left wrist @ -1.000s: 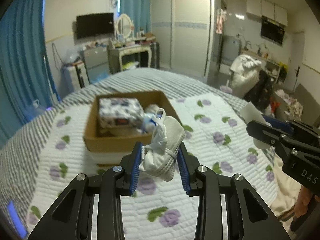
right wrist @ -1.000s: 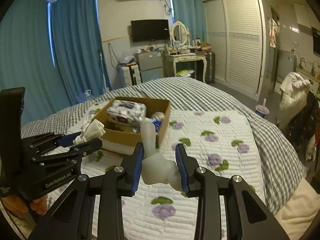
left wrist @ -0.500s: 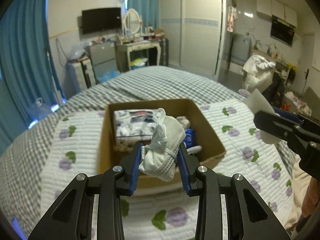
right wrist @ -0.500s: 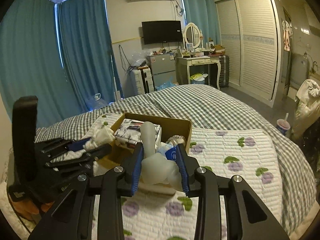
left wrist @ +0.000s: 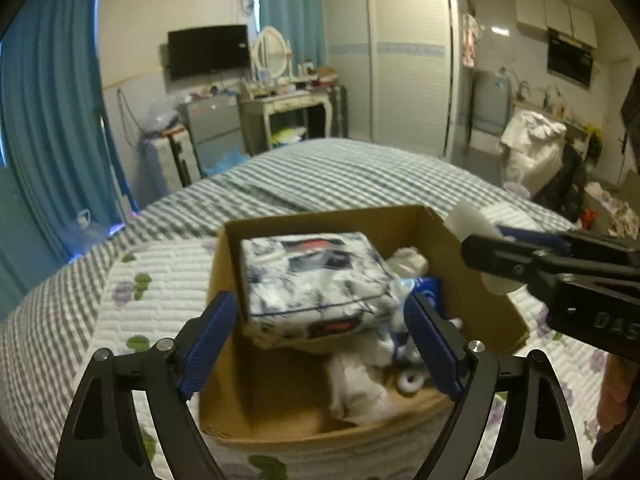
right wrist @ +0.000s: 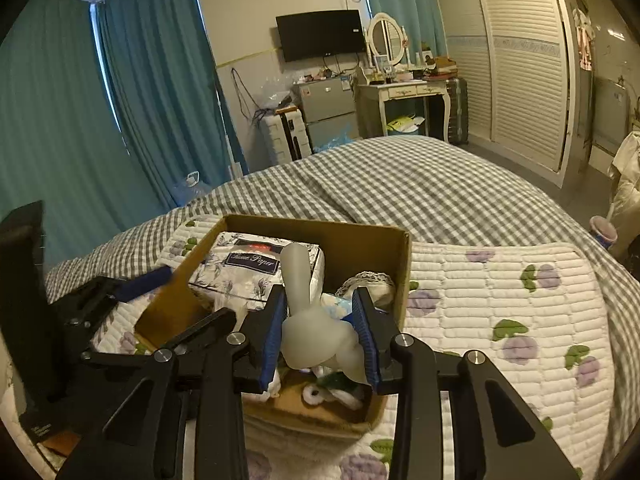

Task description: Organize soft objects

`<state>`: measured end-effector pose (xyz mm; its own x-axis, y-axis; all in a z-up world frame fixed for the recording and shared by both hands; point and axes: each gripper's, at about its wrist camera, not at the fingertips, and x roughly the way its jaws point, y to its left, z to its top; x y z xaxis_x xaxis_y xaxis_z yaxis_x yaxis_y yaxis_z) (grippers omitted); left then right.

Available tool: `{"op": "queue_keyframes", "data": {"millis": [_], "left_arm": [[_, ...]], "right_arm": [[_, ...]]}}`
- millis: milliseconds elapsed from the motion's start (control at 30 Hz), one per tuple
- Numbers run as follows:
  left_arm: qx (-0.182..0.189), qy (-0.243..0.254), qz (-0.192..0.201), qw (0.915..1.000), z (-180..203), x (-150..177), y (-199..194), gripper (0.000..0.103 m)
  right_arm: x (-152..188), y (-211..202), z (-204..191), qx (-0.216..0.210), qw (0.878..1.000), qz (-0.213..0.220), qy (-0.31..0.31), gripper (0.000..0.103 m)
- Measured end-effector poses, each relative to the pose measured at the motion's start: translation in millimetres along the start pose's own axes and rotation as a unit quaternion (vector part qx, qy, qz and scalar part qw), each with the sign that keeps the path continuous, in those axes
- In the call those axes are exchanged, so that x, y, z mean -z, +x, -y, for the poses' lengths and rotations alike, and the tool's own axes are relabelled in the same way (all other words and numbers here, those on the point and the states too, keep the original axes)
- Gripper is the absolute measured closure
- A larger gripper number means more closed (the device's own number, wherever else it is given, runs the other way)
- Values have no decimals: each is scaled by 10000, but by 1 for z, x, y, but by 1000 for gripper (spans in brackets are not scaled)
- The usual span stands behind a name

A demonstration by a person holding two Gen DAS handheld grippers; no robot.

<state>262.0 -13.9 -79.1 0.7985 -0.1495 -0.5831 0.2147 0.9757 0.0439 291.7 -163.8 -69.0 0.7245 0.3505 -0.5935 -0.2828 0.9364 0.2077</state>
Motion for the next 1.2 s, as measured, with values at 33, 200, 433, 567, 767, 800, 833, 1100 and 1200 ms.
{"op": "queue_keyframes", "data": {"millis": [33,200,433,567,767,800,833,1100,1200], "left_arm": [[-16,-16,2,10000,-3,0,1,16],[-196,32,63,9998,-10,0,-5,16],[-428,-22,166,9989,-12,-7,-40,16],[-540,-85,498,9973,-10,-24,-92,16],[-747,-24,1301,9887,3,-49,-196,15],[-760,-35,1423,9869,5,-51,-213,11],[-779,-56,1541,9850,6,-53,-229,3],[-826,-19,2232,9713,27,-42,-324,0],[-766,-96,2280,9706,29,-31,-333,0]], "right_arm": [[0,4,0,-16,10000,-30,16,66],[-1,17,5,64,9997,-101,217,36],[-16,-28,2,237,9991,196,290,36],[-32,-85,-9,341,9978,534,200,36],[-48,-190,-38,495,9916,1188,-98,32],[-49,-213,-45,543,9895,1326,-168,31],[-49,-228,-49,568,9880,1419,-206,28],[-18,-330,-88,919,9750,1903,-684,0],[0,-345,-91,867,9722,2074,-658,0]]}}
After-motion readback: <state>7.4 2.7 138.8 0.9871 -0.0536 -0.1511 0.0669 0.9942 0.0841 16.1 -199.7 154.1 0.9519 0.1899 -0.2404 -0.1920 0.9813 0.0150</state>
